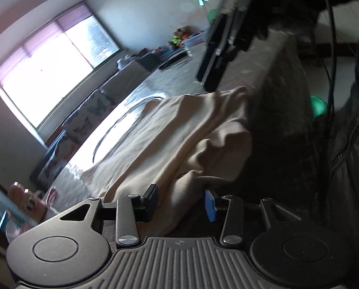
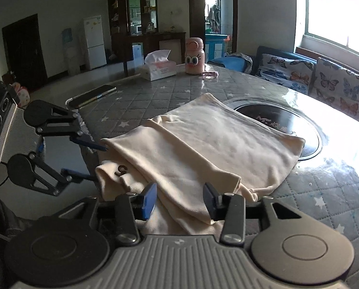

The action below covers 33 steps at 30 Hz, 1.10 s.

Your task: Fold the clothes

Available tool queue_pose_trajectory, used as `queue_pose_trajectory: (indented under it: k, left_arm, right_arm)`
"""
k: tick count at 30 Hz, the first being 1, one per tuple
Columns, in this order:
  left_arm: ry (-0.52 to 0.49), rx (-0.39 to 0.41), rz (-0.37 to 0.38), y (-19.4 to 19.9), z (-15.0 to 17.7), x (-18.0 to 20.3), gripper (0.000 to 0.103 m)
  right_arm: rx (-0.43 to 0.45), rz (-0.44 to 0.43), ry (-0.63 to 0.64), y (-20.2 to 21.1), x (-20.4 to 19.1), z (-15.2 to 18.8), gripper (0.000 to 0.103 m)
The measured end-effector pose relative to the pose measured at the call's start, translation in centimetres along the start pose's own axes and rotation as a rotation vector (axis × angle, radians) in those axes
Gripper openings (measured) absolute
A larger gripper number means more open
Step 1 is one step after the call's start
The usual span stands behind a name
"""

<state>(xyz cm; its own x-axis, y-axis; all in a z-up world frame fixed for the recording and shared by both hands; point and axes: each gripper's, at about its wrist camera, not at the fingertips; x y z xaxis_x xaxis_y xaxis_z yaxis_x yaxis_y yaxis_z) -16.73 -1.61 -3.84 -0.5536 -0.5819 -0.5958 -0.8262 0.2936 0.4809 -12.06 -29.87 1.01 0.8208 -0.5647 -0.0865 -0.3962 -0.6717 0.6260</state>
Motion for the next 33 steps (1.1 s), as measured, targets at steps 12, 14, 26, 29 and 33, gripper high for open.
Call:
queue_pose_trajectory:
  k: [12,14,26,29,33]
  left_arm:
    - [0.149,0.040,0.006,-0.9,-1.8,-3.0,0.009]
    - [0.223,0.038,0.006,-1.3,-2.5,-4.7,0.009]
    - [0.351,0.053,0.037,-3.6,-4.1,-9.2,0.009]
    - [0.350,0.036,0.037,-3.3,-3.5,-8.9,0.013]
    - [0.332,0.016,0.017,-2.1,-2.4,-7.8,0.032]
  right_arm:
    - [-0.012,-0.007,0.072,0.4,-1.2,0.3,0.062]
    - [-0.014,-0.017,0.090,0.4,-1.5,0.3,0.065]
    - [-0.014,-0.012,0.146,-3.2,-1.6,0.1,0.041]
    - [-0.029,-0.033,0.052,-4.4,-0.1,-0.5,0.017]
    - [-0.001,-0.052,-0.014,-4.2,1.3,-1.6,0.012]
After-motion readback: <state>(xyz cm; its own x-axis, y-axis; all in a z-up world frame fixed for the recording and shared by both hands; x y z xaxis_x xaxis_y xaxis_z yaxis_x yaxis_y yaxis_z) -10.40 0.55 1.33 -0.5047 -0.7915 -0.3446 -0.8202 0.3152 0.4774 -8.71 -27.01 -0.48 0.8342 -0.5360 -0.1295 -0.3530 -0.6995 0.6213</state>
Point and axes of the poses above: each gripper's, at about its wrist camera, not at the fingertips, and y roughly against the way its jaws point, x to its right, z to its underside, and after that the axes turned 5 degrees about -z, right-handed
